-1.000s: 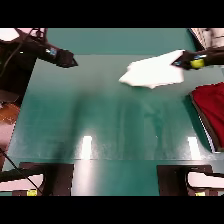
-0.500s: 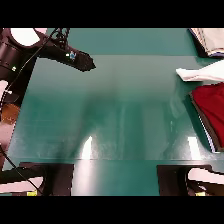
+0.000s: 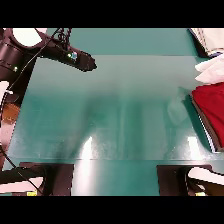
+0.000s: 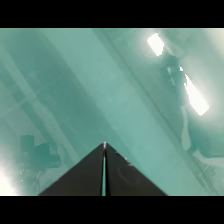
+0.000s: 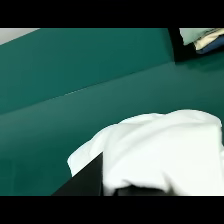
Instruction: Fold the shirts.
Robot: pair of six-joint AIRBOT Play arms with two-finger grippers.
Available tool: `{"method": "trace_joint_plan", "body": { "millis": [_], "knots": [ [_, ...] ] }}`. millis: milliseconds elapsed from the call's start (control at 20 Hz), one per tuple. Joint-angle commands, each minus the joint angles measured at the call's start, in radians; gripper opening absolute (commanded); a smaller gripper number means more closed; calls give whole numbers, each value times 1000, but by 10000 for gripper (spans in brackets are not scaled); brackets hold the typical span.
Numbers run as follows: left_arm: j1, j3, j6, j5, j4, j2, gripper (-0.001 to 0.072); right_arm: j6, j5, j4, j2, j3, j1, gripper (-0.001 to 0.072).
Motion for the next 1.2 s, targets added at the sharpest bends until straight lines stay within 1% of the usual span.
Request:
{"method": "trace_joint_plan", "body": {
  "millis": [0, 300, 400, 450, 500, 550, 600, 700, 750, 850, 950, 1000, 1050, 1150],
  "knots": [
    [0, 0, 1, 0, 1, 0, 26, -1, 32, -26, 105, -139, -63, 9],
    [0, 0, 2, 0, 1, 0, 26, 2, 62, -271, 345, -503, -162, 12],
    [0, 0, 4, -4, 2, 0, 26, 45, 80, -399, 412, -595, -198, 26],
    [0, 0, 9, -7, 1, 0, 25, 83, 90, -478, 438, -632, -209, 172],
    [0, 0, 9, -8, 1, 0, 26, 120, 96, -568, 463, -672, -219, 432],
    [0, 0, 9, -8, 1, 0, 26, 159, 104, -640, 483, -701, -227, 582],
    [0, 0, 9, -10, 1, 0, 26, 192, 105, -680, 499, -721, -234, 611],
    [0, 0, 9, -21, 1, 0, 26, 204, 97, -651, 523, -731, -238, 609],
    [0, 0, 9, -29, 1, 0, 26, 204, 85, -613, 532, -731, -224, 608],
    [0, 0, 8, -27, 1, 0, 26, 204, 75, -474, 536, -731, -168, 607],
    [0, 0, 8, 15, 1, 0, 26, 204, 80, -294, 515, -732, -66, 598],
    [0, 0, 8, 23, 1, 0, 26, 204, 79, -228, 498, -732, -3, 597],
    [0, 0, 7, 21, 0, 0, 26, 203, 71, -175, 476, -732, 74, 597],
    [0, 0, 7, 23, 0, 0, 26, 203, 41, -143, 427, -732, 228, 596]
  ]
}}
